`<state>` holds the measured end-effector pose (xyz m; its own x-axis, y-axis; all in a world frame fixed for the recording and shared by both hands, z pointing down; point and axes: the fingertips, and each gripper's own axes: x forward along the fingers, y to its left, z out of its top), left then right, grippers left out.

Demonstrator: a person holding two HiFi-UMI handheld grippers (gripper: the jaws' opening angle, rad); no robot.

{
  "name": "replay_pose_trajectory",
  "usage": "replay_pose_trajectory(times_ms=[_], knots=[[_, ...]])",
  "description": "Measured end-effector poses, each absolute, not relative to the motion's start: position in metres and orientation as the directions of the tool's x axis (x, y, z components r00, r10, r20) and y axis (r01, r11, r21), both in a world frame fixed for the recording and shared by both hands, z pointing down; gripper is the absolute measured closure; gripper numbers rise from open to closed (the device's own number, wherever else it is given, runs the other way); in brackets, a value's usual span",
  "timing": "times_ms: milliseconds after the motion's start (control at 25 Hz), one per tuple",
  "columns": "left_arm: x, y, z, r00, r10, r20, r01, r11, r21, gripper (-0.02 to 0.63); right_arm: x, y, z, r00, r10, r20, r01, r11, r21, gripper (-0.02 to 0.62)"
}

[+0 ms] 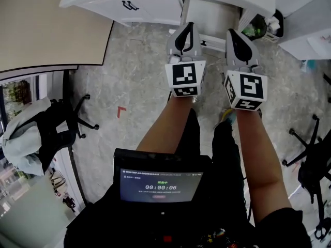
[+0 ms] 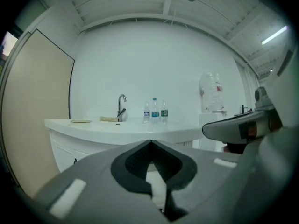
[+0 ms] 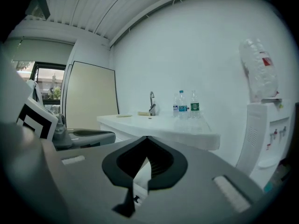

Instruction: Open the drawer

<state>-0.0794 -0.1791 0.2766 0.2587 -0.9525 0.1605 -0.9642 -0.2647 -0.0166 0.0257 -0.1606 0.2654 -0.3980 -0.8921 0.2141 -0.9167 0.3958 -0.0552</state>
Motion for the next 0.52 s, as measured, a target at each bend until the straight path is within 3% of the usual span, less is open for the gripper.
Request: replay_pose_trajectory(times_ms=[520], knots=[[-0.071, -0.17, 0.207, 0.279, -0.95, 0.138, -0.959, -0.282, -0.006, 0.604, 0.043, -0.155, 0.202, -0.374, -0.908, 0.186, -0.926, 0.376, -0.028, 0.572]])
